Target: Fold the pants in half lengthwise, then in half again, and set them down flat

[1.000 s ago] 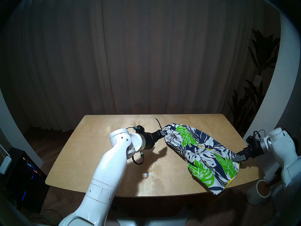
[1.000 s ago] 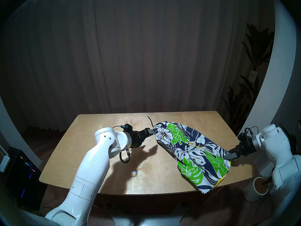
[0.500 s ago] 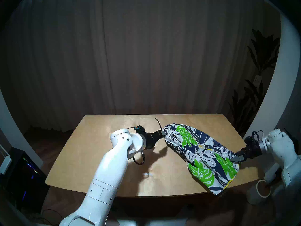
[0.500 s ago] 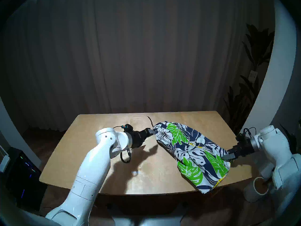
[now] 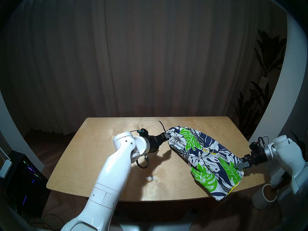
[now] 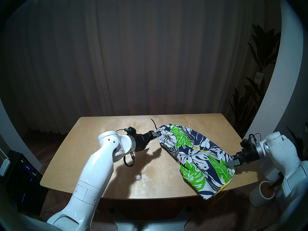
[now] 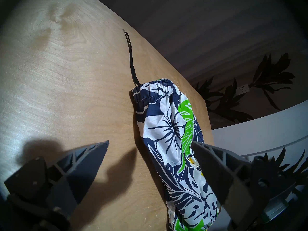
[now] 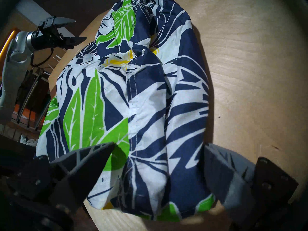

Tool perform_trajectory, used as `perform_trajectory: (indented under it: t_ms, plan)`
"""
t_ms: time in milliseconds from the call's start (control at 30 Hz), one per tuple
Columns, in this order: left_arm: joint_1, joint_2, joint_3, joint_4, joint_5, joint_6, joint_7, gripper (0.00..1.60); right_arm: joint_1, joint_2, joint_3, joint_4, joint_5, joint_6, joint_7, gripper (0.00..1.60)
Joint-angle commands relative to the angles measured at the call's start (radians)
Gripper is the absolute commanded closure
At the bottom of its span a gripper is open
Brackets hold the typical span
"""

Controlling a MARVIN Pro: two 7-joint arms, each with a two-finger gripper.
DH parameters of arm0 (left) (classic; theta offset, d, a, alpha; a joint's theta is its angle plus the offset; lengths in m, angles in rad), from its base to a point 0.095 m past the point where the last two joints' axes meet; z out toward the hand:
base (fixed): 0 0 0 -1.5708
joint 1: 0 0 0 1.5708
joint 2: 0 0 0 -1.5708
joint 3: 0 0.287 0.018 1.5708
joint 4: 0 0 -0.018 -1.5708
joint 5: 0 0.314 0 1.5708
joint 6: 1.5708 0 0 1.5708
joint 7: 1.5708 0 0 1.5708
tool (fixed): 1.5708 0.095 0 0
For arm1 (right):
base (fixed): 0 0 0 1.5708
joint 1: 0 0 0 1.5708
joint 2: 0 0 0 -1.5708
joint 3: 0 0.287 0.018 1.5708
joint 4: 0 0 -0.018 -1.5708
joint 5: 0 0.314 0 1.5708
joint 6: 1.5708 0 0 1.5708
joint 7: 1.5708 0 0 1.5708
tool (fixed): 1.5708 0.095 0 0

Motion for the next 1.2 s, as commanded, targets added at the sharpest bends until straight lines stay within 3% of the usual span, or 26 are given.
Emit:
perform_trajectory:
  t_ms: [0, 33, 67, 167, 200, 267, 533, 800, 1167]
  plan:
    - [-0.007, -0.006, -0.005, -0.017, -0.003, -0.007, -0.003, 0.00, -0.080, -0.001, -0.046, -0.009, 0.034, 0.013, -0.001, 0.59]
    - [-0.007, -0.006, -0.005, -0.017, -0.003, -0.007, -0.003, 0.00, -0.080, -0.001, -0.046, -0.009, 0.034, 0.013, -0.001, 0.59]
    - [-0.006, -0.005, -0.006, -0.017, -0.003, -0.008, -0.003, 0.00, -0.082, 0.001, -0.048, -0.010, 0.041, 0.014, -0.001, 0.84]
    - [-0.003, -0.004, -0.010, -0.019, -0.005, -0.010, -0.002, 0.00, -0.086, 0.007, -0.059, -0.020, 0.066, 0.014, -0.001, 1.14]
    - [-0.003, -0.003, -0.011, -0.019, -0.005, -0.010, -0.002, 0.00, -0.087, 0.010, -0.064, -0.023, 0.073, 0.013, -0.001, 1.44]
    - [-0.002, -0.002, -0.013, -0.019, -0.005, -0.011, -0.002, 0.00, -0.088, 0.012, -0.065, -0.025, 0.084, 0.011, -0.001, 1.60]
    - [-0.002, -0.002, -0.029, -0.020, -0.007, -0.012, 0.002, 0.00, -0.069, 0.016, -0.070, -0.020, 0.212, 0.071, -0.001, 1.60]
    - [0.007, 0.003, -0.048, -0.025, -0.007, -0.014, 0.005, 0.00, -0.083, -0.010, -0.035, -0.061, 0.381, 0.215, -0.007, 1.60]
    - [0.022, 0.009, -0.072, -0.032, -0.009, -0.017, 0.004, 0.00, -0.149, 0.003, -0.021, -0.236, 0.595, 0.368, -0.177, 1.60]
